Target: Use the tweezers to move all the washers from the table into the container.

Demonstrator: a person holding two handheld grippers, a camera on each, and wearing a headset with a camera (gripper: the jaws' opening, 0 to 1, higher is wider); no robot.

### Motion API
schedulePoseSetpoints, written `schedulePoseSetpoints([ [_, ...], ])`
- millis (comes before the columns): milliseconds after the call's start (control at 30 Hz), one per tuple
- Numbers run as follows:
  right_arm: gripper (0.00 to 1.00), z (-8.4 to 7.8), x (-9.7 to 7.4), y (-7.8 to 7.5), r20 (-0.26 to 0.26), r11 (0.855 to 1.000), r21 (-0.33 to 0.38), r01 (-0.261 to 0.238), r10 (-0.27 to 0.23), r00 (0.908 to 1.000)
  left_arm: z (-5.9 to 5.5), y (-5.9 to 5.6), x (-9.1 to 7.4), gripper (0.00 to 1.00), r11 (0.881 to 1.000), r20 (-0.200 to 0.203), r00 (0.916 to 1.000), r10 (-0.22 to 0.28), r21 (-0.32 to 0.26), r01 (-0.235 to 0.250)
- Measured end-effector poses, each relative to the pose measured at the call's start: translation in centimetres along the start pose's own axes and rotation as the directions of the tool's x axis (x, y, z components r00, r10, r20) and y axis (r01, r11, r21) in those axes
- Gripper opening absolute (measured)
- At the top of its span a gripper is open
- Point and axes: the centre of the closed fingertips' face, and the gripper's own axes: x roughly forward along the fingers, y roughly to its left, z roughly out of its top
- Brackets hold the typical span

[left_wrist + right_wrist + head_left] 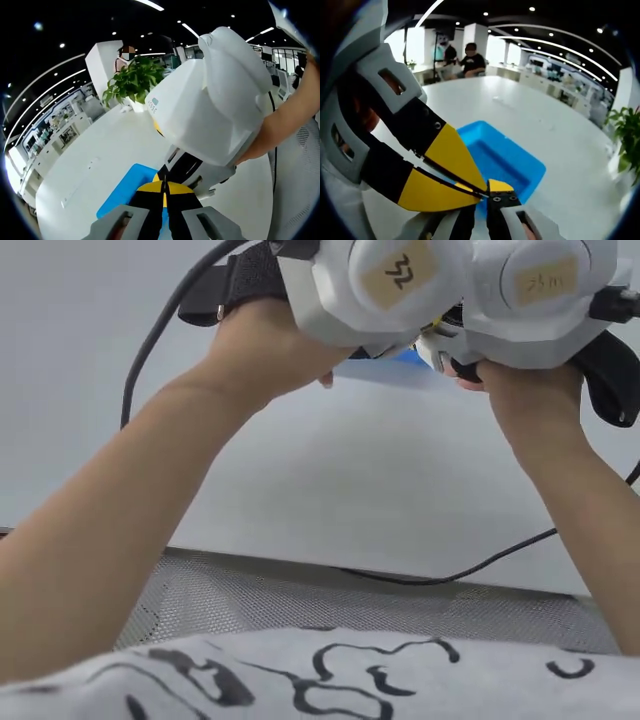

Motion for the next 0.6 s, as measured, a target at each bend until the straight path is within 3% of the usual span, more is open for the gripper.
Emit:
schedulePoseSetpoints([
  [233,0.04,0.0,-0.2,0.2,-0.01,1.0,0.012,-0.016,0.016,0.9998,0.1,0.0,-0.1,0.0,1.0,-0.01,0.9999,-0.005,0.0,0.005],
  [600,0.05,2.7,-3.5,1.3,0.085,1.0,0.015,-0.002,0.001,0.9964,2.4,-0.4,-3.5,0.0,1.0,0.029,0.9996,-0.005,0.017,0.004],
])
